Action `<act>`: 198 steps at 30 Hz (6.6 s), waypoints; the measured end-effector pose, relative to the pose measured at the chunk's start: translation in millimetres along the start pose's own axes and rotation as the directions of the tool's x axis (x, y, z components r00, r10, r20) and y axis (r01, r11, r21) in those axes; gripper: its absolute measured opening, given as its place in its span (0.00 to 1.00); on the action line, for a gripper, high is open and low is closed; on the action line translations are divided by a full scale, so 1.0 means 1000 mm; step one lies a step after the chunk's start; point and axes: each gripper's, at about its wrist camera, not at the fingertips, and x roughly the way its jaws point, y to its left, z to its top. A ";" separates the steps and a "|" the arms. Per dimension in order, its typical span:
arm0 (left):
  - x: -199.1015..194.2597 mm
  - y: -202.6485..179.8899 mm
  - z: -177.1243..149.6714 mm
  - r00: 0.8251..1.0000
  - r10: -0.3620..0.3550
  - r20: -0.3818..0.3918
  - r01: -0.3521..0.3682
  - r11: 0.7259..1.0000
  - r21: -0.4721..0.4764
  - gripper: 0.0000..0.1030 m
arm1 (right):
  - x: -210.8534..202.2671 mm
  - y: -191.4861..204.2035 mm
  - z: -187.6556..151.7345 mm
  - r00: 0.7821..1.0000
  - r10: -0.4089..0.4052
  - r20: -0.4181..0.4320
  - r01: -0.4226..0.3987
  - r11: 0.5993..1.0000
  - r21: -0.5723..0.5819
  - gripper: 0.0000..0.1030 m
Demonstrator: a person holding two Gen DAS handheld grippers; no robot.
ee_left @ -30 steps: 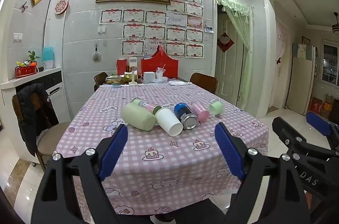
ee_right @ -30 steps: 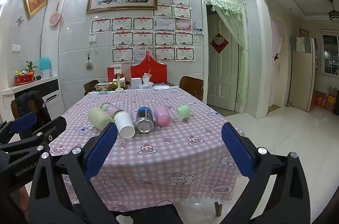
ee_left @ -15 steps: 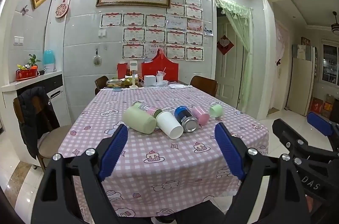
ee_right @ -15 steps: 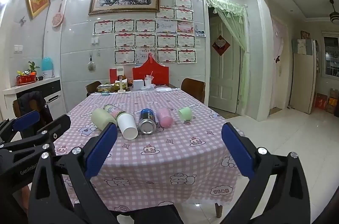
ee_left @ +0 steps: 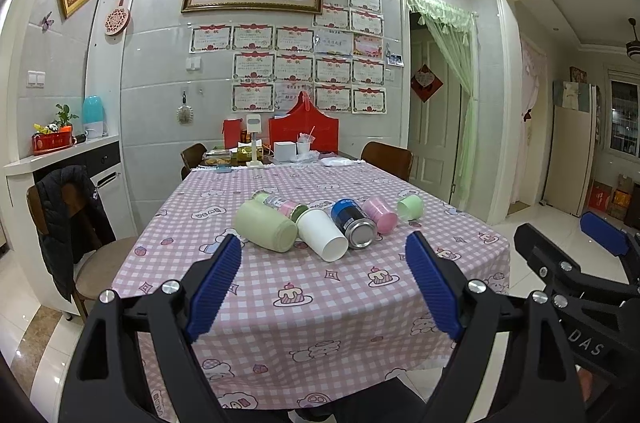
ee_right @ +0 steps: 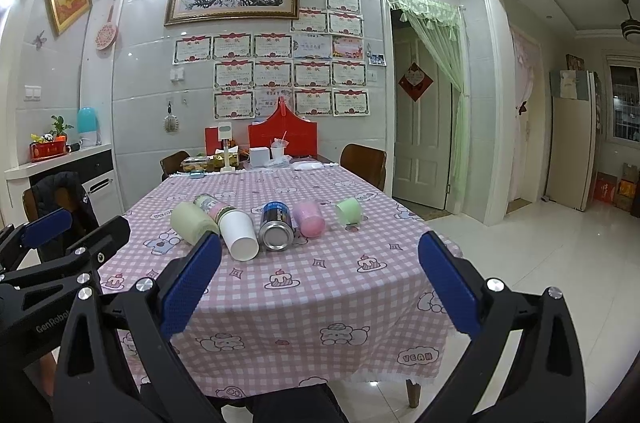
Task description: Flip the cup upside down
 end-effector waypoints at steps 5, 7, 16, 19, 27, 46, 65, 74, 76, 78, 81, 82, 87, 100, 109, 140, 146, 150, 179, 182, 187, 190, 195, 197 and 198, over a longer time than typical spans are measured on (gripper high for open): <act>-0.001 -0.001 0.000 1.000 0.001 0.001 -0.001 1.000 -0.003 0.81 | -0.001 0.000 0.001 1.000 0.001 -0.001 -0.001 1.000 0.000 0.92; -0.002 0.000 -0.001 1.000 0.000 0.002 0.000 1.000 -0.003 0.81 | -0.001 0.000 0.001 1.000 0.000 0.001 0.000 1.000 0.000 0.92; -0.002 0.001 0.000 1.000 0.000 0.001 0.000 1.000 -0.005 0.81 | -0.001 -0.001 0.002 1.000 0.002 -0.002 -0.002 1.000 0.003 0.92; -0.002 0.003 0.000 1.000 0.000 -0.002 0.000 1.000 -0.007 0.81 | -0.001 -0.001 0.001 1.000 0.003 -0.004 -0.003 1.000 0.002 0.92; -0.004 0.006 0.000 1.000 0.006 -0.003 -0.006 1.000 -0.007 0.81 | -0.001 0.001 0.001 1.000 0.003 -0.005 -0.003 1.000 -0.001 0.92; -0.003 0.005 0.004 1.000 0.005 -0.006 -0.005 1.000 -0.002 0.81 | 0.000 0.001 0.001 1.000 0.003 -0.006 -0.003 1.000 -0.001 0.92; 0.013 0.003 -0.005 0.999 0.011 -0.045 -0.011 1.000 -0.002 0.81 | 0.015 -0.001 -0.007 0.999 -0.010 -0.044 0.010 1.000 -0.007 0.92; 0.026 0.004 -0.013 0.997 0.019 -0.073 -0.020 1.000 -0.004 0.81 | 0.027 -0.002 -0.014 0.997 -0.002 -0.083 0.003 1.000 0.003 0.92; 0.030 0.005 -0.016 0.996 0.020 -0.084 -0.021 1.000 -0.008 0.81 | 0.031 -0.002 -0.016 0.995 -0.001 -0.096 0.002 1.000 0.007 0.92; 0.036 0.007 -0.018 0.995 0.022 -0.094 -0.023 1.000 -0.012 0.81 | 0.036 0.000 -0.019 0.994 0.000 -0.111 0.001 1.000 0.011 0.92; 0.048 0.010 -0.021 0.992 0.026 -0.125 -0.028 0.999 -0.017 0.81 | 0.045 0.002 -0.023 0.991 0.002 -0.136 0.002 1.000 0.025 0.92; 0.051 0.010 -0.021 0.991 0.029 -0.132 -0.032 0.999 -0.017 0.81 | 0.049 0.002 -0.024 0.989 0.004 -0.146 0.000 1.000 0.031 0.92; 0.070 0.013 -0.025 0.983 0.056 -0.172 -0.060 0.998 -0.021 0.81 | 0.070 0.004 -0.030 0.978 0.034 -0.205 -0.022 0.998 0.058 0.92; 0.137 0.027 -0.009 0.953 0.098 -0.286 -0.119 0.991 -0.056 0.81 | 0.137 0.008 -0.020 0.947 0.103 -0.304 -0.068 0.990 0.125 0.92; 0.199 0.031 0.015 0.942 0.074 -0.328 -0.110 0.989 -0.094 0.81 | 0.194 0.005 0.001 0.934 0.125 -0.334 -0.078 0.986 0.150 0.92; 0.357 0.019 -0.017 0.817 -0.018 -0.577 -0.203 0.927 -0.317 0.81 | 0.308 -0.033 -0.018 0.861 0.136 -0.490 -0.069 0.986 0.151 0.92; 0.371 0.021 -0.023 0.796 -0.011 -0.605 -0.229 0.920 -0.318 0.79 | 0.312 -0.030 -0.022 0.854 0.137 -0.502 -0.072 0.987 0.146 0.92; 0.373 0.020 -0.026 0.783 -0.037 -0.621 -0.208 0.926 -0.317 0.57 | 0.312 -0.028 -0.023 0.850 0.139 -0.507 -0.076 0.987 0.142 0.92; 0.281 -0.001 -0.018 0.824 -0.082 -0.561 -0.076 0.964 -0.253 0.57 | 0.251 -0.033 -0.020 0.874 0.118 -0.472 -0.042 0.985 0.168 0.92; 0.276 -0.004 -0.023 0.817 -0.088 -0.569 -0.074 0.964 -0.255 0.57 | 0.245 -0.036 -0.022 0.874 0.109 -0.473 -0.032 0.985 0.168 0.92; 0.274 -0.009 -0.031 0.804 -0.090 -0.588 -0.065 0.969 -0.237 0.57 | 0.238 -0.040 -0.028 0.870 0.099 -0.484 -0.017 0.985 0.170 0.92; 0.278 -0.014 -0.034 0.798 -0.075 -0.599 -0.062 0.977 -0.205 0.58 | 0.237 -0.043 -0.031 0.865 0.098 -0.491 -0.011 0.984 0.177 0.92; 0.287 -0.016 -0.038 0.773 -0.070 -0.631 -0.061 0.981 -0.183 0.58 | 0.238 -0.049 -0.031 0.864 0.101 -0.493 -0.006 0.982 0.190 0.92; 0.288 -0.013 -0.038 0.771 -0.080 -0.632 -0.060 0.979 -0.196 0.59 | 0.238 -0.050 -0.030 0.864 0.098 -0.493 -0.004 0.982 0.187 0.92; 0.289 -0.013 -0.038 0.770 -0.085 -0.632 -0.056 0.978 -0.200 0.60 | 0.237 -0.050 -0.029 0.866 0.094 -0.492 -0.002 0.983 0.185 0.92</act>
